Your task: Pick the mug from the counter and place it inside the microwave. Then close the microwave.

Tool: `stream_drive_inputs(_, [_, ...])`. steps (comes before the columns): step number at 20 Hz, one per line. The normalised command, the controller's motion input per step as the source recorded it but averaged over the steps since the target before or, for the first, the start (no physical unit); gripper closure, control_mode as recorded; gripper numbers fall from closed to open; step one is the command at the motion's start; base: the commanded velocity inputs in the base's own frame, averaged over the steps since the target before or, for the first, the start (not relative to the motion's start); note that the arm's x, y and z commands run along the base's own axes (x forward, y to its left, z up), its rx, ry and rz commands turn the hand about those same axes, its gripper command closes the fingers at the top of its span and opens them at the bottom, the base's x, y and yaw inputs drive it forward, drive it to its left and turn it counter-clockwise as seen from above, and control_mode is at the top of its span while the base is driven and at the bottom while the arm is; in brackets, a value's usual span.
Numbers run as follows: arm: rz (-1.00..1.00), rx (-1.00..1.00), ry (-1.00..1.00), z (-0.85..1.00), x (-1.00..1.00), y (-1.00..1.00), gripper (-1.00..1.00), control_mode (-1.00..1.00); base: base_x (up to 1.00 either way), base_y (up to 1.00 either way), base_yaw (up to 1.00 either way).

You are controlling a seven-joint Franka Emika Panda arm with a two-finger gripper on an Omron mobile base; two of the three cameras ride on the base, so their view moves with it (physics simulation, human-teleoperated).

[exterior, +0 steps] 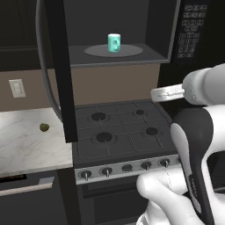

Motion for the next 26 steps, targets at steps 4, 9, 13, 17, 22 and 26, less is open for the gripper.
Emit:
stream_drive_inputs(4, [0.00, 0.00, -0.09, 0.00, -0.59, 0.04, -1.00, -1.00, 0.00, 0.00, 0.00])
stream_drive_inputs(9, [0.00, 0.00, -0.11, 0.00, -0.71, 0.12, -1.00, -1.00, 0.00, 0.00, 0.00])
stream_drive_inputs(13, [-0.03, 0.00, -0.11, 0.03, -0.74, 0.13, -1.00, -1.00, 0.00, 0.00, 0.00])
stream_drive_inputs(17, [-0.05, 0.00, -0.10, 0.05, -0.67, 0.14, -1.00, -1.00, 0.00, 0.00, 0.00])
stream_drive_inputs(22, [-0.10, 0.00, -0.13, 0.01, -0.50, 0.18, -1.00, -1.00, 0.00, 0.00, 0.00])
stream_drive_inputs(26, [-0.14, 0.00, -0.15, 0.11, -0.44, 0.35, -1.00, -1.00, 0.00, 0.00, 0.00])
